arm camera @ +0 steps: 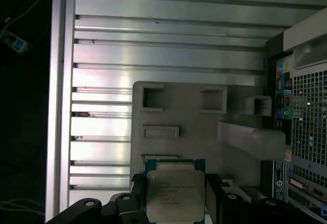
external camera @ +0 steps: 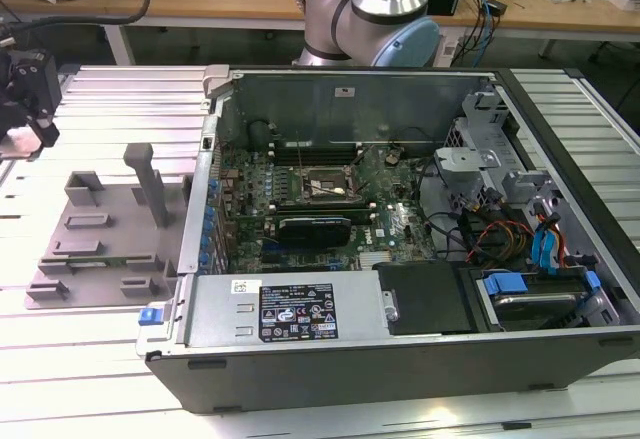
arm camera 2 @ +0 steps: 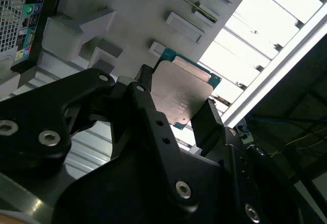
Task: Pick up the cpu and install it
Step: 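Pick up the cpu and move it towards the insertion slot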
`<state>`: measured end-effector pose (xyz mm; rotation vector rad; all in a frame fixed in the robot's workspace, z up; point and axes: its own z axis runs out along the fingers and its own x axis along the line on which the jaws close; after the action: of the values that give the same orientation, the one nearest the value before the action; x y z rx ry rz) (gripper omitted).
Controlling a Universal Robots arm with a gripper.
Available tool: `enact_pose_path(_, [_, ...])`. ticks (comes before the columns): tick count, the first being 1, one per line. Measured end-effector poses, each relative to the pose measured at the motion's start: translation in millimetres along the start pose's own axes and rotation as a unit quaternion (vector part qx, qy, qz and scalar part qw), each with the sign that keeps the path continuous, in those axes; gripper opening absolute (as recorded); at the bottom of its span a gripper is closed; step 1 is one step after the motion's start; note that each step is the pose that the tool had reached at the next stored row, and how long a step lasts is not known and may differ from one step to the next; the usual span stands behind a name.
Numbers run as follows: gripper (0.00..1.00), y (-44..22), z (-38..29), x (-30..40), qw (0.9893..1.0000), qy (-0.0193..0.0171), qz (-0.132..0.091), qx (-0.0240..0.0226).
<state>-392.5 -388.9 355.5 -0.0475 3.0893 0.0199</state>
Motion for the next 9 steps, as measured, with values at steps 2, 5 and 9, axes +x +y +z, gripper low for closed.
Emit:
enact_pose_path(2, [0.55,0.0,-3.2,-0.2,1.0000,0.0000,0.000,-0.0001])
enact_pose_path(5, [0.55,0.1,-5.7,-0.3,1.0000,0.0000,0.000,-0.0002])
enact_pose_path(9, [0.55,0.1,-8.8,-0.4,1.0000,0.0000,0.000,-0.0007])
